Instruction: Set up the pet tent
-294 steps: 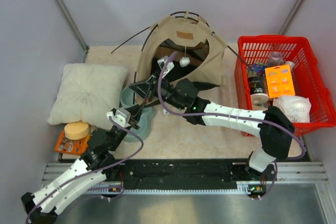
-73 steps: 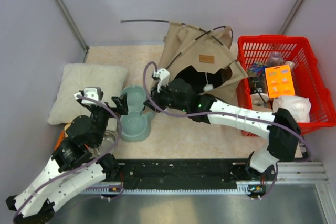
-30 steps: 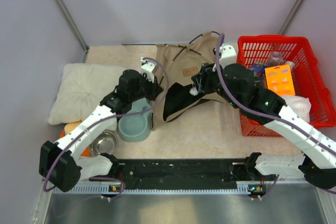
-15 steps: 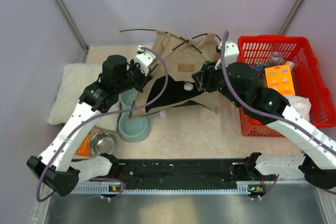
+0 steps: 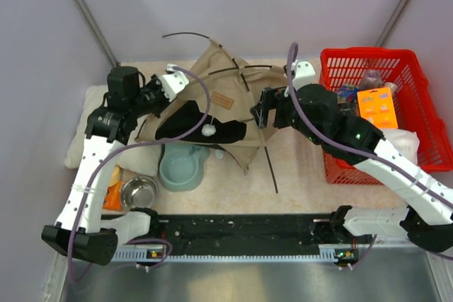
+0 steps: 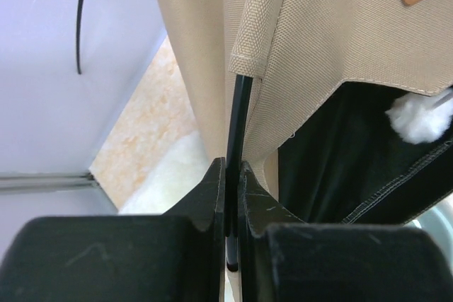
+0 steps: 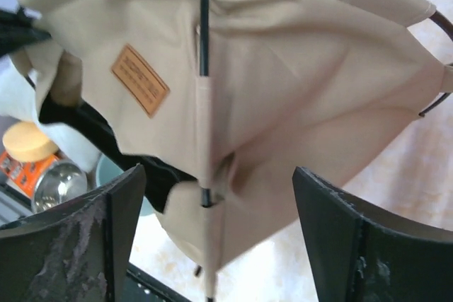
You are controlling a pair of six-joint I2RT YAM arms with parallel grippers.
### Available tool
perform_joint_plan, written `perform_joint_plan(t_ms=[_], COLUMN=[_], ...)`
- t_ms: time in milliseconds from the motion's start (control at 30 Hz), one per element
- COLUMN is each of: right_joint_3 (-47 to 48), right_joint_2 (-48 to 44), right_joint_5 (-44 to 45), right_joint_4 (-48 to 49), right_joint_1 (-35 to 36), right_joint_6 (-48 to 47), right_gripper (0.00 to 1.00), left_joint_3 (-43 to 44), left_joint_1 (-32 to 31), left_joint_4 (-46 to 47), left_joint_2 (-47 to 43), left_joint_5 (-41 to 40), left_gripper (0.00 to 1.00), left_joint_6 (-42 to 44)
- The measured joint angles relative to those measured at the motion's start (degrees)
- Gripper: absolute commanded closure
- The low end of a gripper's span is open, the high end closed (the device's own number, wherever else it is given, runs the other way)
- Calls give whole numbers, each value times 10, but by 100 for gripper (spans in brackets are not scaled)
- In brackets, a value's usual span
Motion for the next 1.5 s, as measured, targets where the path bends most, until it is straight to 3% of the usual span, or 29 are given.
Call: perform_joint_plan(t_ms=[167,433,767,867,933,1033,1133,1167,1367,1500], right_joint_3=[-16,-71,-117,-129,-137,-147,-151,-151,-133,-96], right_joint_2=[10,53,65,69,69,70,75,78,101,113], right_joint_5=[-43,-175,-268,-281,-290,-305,-315,-318,-326,-331], right_joint_4=[-35,-75,-49,-36,-28,-13,-6,-3,6,20], right_joint_1=[0,0,0,0,0,0,0,0,0,0], right_joint_6=[0,-1,15,25,31,40,55,59,86,104], right_gripper=[11,21,51,67,81,100,100,100,100,100], left_joint_3=[4,31,41,42,42,42,42,42,38,-33], left_joint_1=[43,67,69,69,69,70,74,76,82,82], left_joint_4=[13,54,127,153,163,174,187,191,197,241], left_joint_2=[23,86,147,164,172,175,174,174,127,2], left_joint_5=[19,30,3,-18,-27,-42,-59,-66,-99,-96], left_gripper=[100,100,88,85,74,46,8,1,1,1], left_joint_6=[39,56,40,28,19,-3,-25,-35,-136,-239])
